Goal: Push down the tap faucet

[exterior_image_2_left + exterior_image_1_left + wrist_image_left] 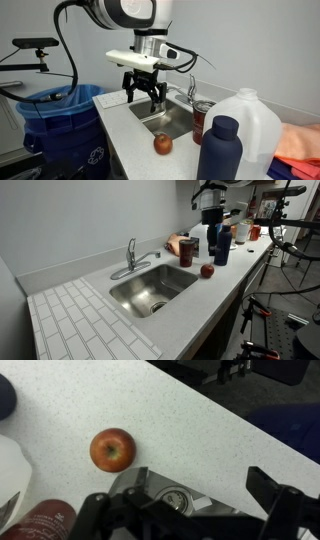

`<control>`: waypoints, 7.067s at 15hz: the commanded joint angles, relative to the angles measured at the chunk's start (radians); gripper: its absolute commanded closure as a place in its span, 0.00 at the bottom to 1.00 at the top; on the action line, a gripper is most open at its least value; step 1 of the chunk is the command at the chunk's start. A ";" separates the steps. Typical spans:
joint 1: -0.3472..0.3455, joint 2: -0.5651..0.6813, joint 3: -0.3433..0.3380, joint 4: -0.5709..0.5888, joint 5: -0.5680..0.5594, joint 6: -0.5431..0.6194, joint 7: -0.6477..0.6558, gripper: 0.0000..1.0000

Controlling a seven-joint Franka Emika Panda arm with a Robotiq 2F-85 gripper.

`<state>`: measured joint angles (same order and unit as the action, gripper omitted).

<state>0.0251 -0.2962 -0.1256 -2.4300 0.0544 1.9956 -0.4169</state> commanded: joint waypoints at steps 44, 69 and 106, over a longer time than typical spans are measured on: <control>-0.012 0.363 0.113 0.483 0.169 0.460 0.046 0.00; -0.075 0.803 0.243 0.887 0.162 0.676 0.141 0.00; -0.024 0.641 0.199 0.742 0.068 0.556 0.304 0.00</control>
<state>-0.0179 0.4111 0.0908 -1.6056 0.1590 2.5208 -0.1346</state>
